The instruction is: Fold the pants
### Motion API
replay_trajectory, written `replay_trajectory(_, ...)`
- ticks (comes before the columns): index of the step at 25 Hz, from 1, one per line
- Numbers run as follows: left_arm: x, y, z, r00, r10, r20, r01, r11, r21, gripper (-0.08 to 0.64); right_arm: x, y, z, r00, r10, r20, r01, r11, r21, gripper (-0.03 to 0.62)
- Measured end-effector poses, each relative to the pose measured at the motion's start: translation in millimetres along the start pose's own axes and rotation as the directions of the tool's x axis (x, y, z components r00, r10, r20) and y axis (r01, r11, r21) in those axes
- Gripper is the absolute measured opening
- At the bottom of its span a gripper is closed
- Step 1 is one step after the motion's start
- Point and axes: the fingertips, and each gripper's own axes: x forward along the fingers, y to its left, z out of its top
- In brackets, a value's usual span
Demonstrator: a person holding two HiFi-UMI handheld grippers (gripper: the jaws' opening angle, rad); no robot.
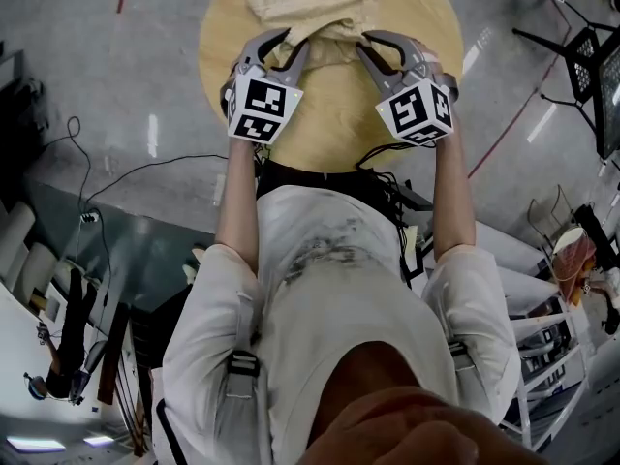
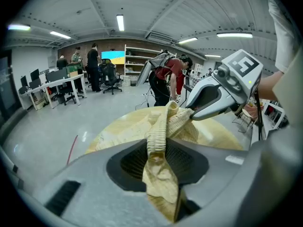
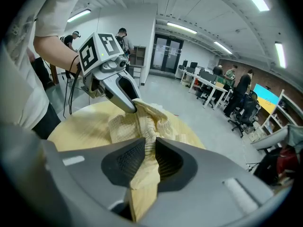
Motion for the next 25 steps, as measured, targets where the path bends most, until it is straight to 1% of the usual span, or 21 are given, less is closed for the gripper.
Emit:
replay_trajectory(12, 36.9, 35.3, 1.9, 1.0, 0.02, -0.018, -0.02, 0.999, -0.031, 0.129, 37.7, -27.0, -7.2, 1.0, -0.005, -0.027, 0.006, 1.0, 0.029, 0.078)
replay_trajectory(19, 51.3, 49.3, 6.9, 0.998, 0.058, -0.019, -0.059, 0.996, -0.063, 0.133, 51.4, -43.5, -9.2, 0.999, -0.023, -0.035, 0.025, 0.999, 0.045, 0.078)
replay_trajectory(25, 59.2, 65.7, 5.1, 0.995, 0.098, -0.013, -0.099, 0.991, -0.095, 0.146, 66.4, -53.6, -6.3, 0.997, -0.062, -0.041, 0.063, 0.997, 0.036, 0.084)
